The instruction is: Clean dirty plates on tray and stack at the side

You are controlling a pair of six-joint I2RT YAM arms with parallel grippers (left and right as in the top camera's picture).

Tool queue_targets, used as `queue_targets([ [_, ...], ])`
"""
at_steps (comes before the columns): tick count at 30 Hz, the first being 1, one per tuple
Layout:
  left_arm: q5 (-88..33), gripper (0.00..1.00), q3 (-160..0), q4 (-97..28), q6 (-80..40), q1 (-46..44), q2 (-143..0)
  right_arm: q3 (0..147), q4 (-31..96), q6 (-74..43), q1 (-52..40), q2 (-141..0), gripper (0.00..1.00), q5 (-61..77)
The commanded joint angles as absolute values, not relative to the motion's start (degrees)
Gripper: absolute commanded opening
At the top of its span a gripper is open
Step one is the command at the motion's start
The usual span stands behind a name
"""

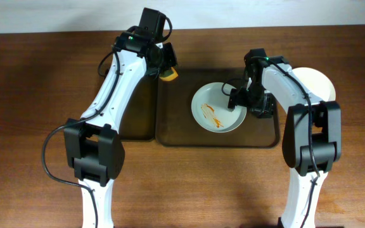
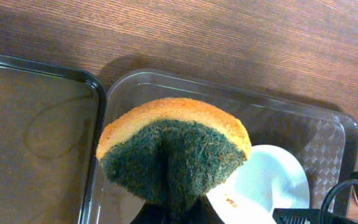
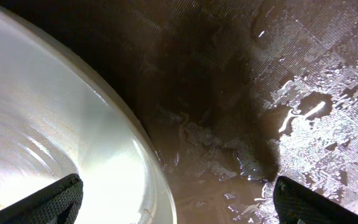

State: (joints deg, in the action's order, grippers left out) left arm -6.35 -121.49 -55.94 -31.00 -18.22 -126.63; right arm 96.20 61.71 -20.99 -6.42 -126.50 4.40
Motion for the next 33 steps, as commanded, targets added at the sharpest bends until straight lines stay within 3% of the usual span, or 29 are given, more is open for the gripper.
queue_targets([
  [1, -5.52, 0.0, -121.86, -55.86, -30.09, -18.39, -125.67, 95.81, 61.71, -21.32, -6.35, -126.72, 0.98, 3.9],
  [33, -4.89, 0.0, -121.86, -57.54, -29.78, -18.65, -125.67, 95.81, 61.28, -21.5, -6.35, -126.72, 0.98, 4.32],
])
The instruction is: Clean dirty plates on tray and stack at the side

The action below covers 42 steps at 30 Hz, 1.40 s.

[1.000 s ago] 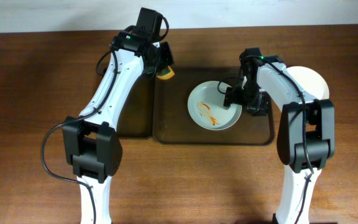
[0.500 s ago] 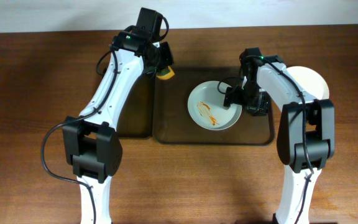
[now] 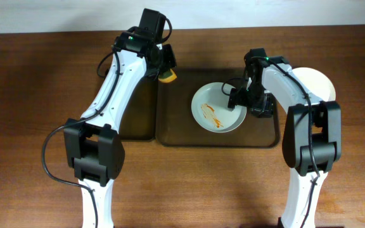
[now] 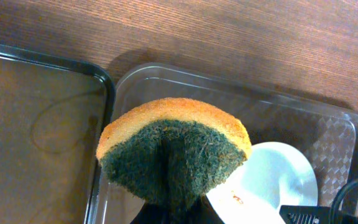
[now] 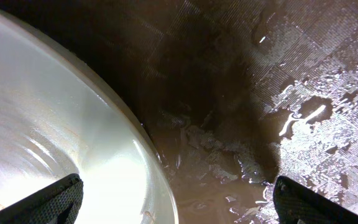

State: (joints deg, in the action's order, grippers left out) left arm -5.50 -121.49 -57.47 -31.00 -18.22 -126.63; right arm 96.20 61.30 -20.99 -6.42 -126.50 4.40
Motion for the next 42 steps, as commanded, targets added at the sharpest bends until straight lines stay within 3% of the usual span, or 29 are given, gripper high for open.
queue_targets([
  [1, -5.04, 0.0, -121.86, -57.21, -28.38, -19.18, -125.67, 95.81, 61.25, -21.5, -6.35, -126.72, 0.98, 4.32],
  [8, -6.5, 0.0, -121.86, -56.25, -16.71, -24.03, -125.67, 95.79, 56.29, -18.0, -6.37, -126.76, 0.97, 11.64],
  [9, -7.25, 0.0, -121.86, -56.29, -14.17, -24.01, -125.67, 95.79, 56.34, -16.16, -6.35, -126.76, 0.74, 11.62],
  [11, -7.7, 0.0, -121.3, -56.21, -13.28, -24.01, -125.67, 95.79, 56.18, -13.87, -6.35, -126.8, 0.06, 11.73],
  [18, -7.7, 0.0, -117.6, -51.72, -16.69, -23.97, -125.67, 95.79, 55.59, -3.18, -6.35, -126.8, 0.04, 16.27],
  [19, -7.73, 0.0, -117.6, -51.46, -16.69, -23.97, -125.67, 95.79, 55.42, -3.2, -6.37, -126.8, 0.05, 16.08],
  [20, -7.7, 0.0, -117.6, -51.46, -16.69, -23.97, -125.67, 95.79, 55.44, -3.22, -6.35, -126.8, 0.31, 16.08],
  [21, -7.7, 0.0, -117.6, -51.42, -16.69, -23.97, -125.67, 95.79, 55.46, -3.33, -6.35, -126.8, 0.98, 16.05],
  [42, -6.37, 0.0, -117.6, -47.44, -22.68, -24.34, -125.67, 95.79, 55.07, -3.38, -6.35, -126.8, 0.98, 16.08],
])
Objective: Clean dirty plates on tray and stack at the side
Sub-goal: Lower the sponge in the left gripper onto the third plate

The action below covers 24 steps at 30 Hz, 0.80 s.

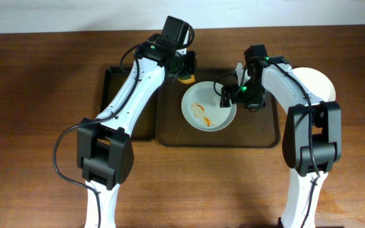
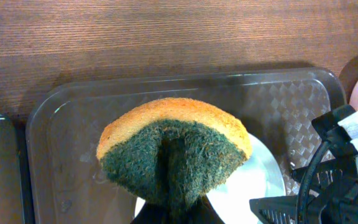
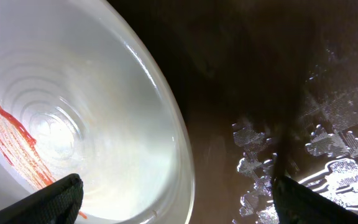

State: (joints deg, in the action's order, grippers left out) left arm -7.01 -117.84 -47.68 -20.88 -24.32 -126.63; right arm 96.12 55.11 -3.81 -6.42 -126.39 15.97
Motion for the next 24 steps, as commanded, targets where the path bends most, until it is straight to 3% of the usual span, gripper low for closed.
queue_targets([
  [1, -6.35, 0.0, -117.6, -47.62, -22.68, -24.34, -125.67, 95.79, 55.05, -3.4, -6.35, -126.8, 0.98, 16.05],
  [10, -6.39, 0.0, -117.56, -51.46, -22.68, -24.36, -125.67, 95.81, 47.35, -3.4, -6.37, -126.8, 0.98, 20.99],
  [11, -6.42, 0.0, -117.56, -51.79, -22.68, -24.36, -125.67, 95.81, 47.31, -2.83, -6.37, -126.8, 0.94, 20.99],
  [12, -6.66, 0.0, -117.56, -52.1, -22.65, -24.36, -125.67, 95.79, 47.68, 0.78, -6.39, -126.82, 0.35, 21.04],
  [13, -7.25, 0.0, -117.56, -52.56, -22.5, -24.34, -125.67, 95.79, 47.75, 1.39, -6.42, -126.85, 0.06, 20.99],
  [20, -9.87, 0.0, -117.38, -52.71, -19.64, -24.34, -125.67, 94.06, 49.15, 2.26, -6.35, -126.87, 0.04, 23.05],
  [24, -9.85, 0.0, -116.16, -52.53, -19.66, -24.34, -125.67, 94.06, 51.81, -11.62, -5.13, -126.87, 0.04, 23.31],
])
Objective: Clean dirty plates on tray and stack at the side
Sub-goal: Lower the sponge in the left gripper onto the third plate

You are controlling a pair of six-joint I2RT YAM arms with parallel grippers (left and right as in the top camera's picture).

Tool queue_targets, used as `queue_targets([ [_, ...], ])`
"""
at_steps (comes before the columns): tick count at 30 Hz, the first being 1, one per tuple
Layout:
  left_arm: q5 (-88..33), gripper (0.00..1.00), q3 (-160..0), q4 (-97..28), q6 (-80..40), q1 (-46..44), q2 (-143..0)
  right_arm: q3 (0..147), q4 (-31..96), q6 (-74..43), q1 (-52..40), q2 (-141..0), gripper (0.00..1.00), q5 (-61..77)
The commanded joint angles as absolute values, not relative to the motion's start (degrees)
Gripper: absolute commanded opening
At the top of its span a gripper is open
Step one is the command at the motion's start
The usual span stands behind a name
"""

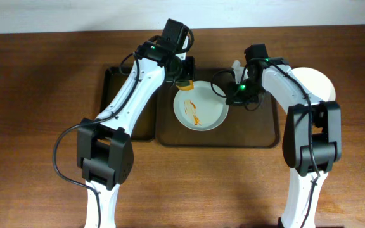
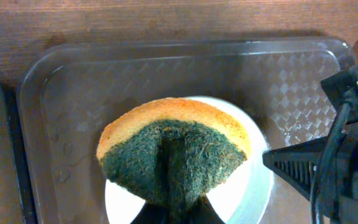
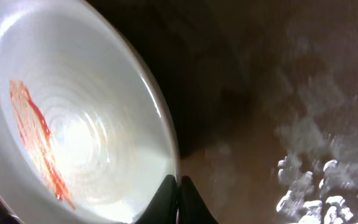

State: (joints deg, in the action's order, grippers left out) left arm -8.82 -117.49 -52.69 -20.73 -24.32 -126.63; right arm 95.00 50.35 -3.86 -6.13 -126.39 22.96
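Observation:
A white plate (image 1: 201, 114) streaked with red sauce (image 3: 36, 130) lies on the brown tray (image 1: 258, 130). My right gripper (image 1: 233, 96) is at its right edge, and in the right wrist view the gripper (image 3: 179, 186) is shut on the plate's rim (image 3: 166, 143). My left gripper (image 1: 184, 77) is shut on a yellow sponge with a green scouring face (image 2: 174, 149), held above the plate's far edge (image 2: 253, 186). The sponge hides the left fingertips.
A second, darker tray (image 1: 116, 101) sits to the left of the brown one. A clean white plate (image 1: 315, 79) rests on the table right of the tray. Water drops (image 3: 316, 180) lie on the tray floor beside the plate.
My right gripper, open beside the plate's rim before, is now shut on it. The plate sits slightly further left. The sponge has moved from the tray's far edge to over the plate.
At first my left gripper held the sponge at the tray's far left corner, while my right gripper stood open around the plate's right rim. Later the sponge was nearer the plate, which lay further left. Now the right gripper pinches the rim, sponge above.

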Motion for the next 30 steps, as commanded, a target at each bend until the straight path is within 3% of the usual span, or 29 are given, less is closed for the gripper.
queue_targets([
  [1, -9.85, 0.0, -115.31, -52.27, -19.68, -24.34, -125.67, 94.06, 53.19, -13.93, -4.49, -126.87, 0.04, 22.94],
  [3, -9.85, 0.0, -113.36, -51.62, -20.1, -24.34, -125.67, 94.06, 56.51, -20.16, -2.61, -126.87, 0.04, 18.24],
  [6, -9.85, 0.0, -113.27, -51.07, -20.12, -24.34, -125.67, 94.06, 55.07, -20.21, -0.69, -126.87, 0.05, 18.87],
  [8, -9.82, 0.0, -113.27, -50.65, -20.12, -24.34, -125.67, 94.06, 52.6, -19.81, -0.8, -126.87, 0.35, 18.85],
  [9, -9.82, 0.0, -113.27, -50.15, -20.12, -24.36, -125.67, 94.06, 51.11, -18.26, -1.3, -126.87, 0.42, 18.85],
  [10, -9.8, 0.0, -113.27, -49.84, -20.12, -24.36, -125.67, 94.04, 49.82, -16.69, -1.91, -126.87, 0.42, 18.79],
  [11, -9.76, 0.0, -113.27, -49.69, -20.12, -24.36, -125.67, 94.04, 49.19, -16.51, -2.33, -126.87, 0.39, 18.2],
  [13, -9.61, 0.0, -113.27, -49.36, -20.12, -24.4, -126.08, 94.02, 48.18, -16.53, -3.18, -126.87, 0.08, 16.14],
  [14, -9.63, 0.0, -113.27, -48.71, -20.12, -24.64, -126.67, 94.0, 47.81, -16.51, -3.44, -126.87, 0.04, 15.46],
  [23, -5.37, 0.0, -113.25, -40.64, -13.8, -29.1, -138.34, 92.99, 47.51, -16.56, -3.38, -126.87, 0.04, 13.26],
  [30, 4.38, 0.0, -113.25, -42.48, -15.86, -37.43, -141.56, 92.99, 47.51, -16.53, -3.38, -126.89, 0.04, 13.21],
])
